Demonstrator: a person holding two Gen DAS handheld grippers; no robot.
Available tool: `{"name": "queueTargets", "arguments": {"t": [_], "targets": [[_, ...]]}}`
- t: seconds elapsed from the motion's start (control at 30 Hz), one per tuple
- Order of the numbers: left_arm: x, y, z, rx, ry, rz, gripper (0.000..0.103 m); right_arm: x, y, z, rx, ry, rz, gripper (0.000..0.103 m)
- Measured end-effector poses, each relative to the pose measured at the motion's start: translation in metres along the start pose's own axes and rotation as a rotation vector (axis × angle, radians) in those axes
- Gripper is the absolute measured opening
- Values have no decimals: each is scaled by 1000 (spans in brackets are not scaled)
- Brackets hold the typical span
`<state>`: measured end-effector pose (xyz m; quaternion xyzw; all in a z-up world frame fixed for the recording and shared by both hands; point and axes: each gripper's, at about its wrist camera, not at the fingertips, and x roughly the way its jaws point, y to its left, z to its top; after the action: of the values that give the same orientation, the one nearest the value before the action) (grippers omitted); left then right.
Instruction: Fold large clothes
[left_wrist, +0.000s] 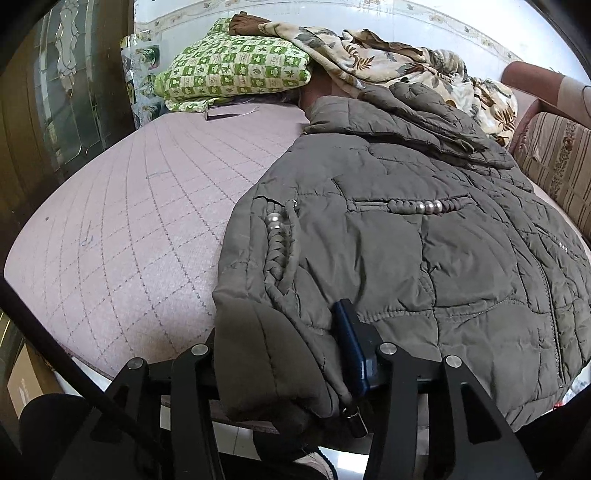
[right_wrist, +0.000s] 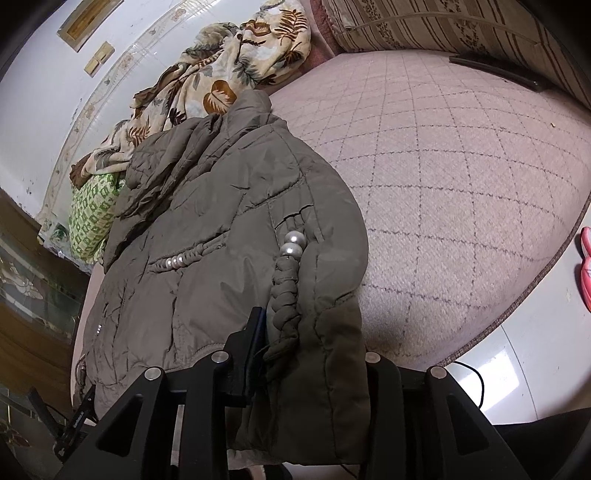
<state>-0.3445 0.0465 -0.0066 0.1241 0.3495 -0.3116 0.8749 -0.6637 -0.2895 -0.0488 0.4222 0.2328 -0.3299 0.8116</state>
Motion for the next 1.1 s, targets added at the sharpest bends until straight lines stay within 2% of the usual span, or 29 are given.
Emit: {"name": "queueTargets", "arguments": {"t": [0.1,0.17,0.23,0.33,0.63,0.73,1.1], "targets": [[-1,-4,-1,26,-11,10,38,-8,-3,-2,30,-11,19,37],[-3,-6,-2,39,-18,15,31,-11,-3,-4,28,-20,10,27],[-7,-7,0,46,-31,19,24,-13,4,-5,-5,-34,-7,20],[-11,-10,3,57,-39,20,20,-20,14,-6,-54,-65,-29,17],[-25,-6,15,47,-67,-2,16,-37,25,1,-90,-98,25,16],[-30,-6,20,52,-88,-5,16,-45,31,6,-122,-118,69,16],[-54,-13,55,69,-169,-21,16,-69,51,29,-190,-188,153,15]]}}
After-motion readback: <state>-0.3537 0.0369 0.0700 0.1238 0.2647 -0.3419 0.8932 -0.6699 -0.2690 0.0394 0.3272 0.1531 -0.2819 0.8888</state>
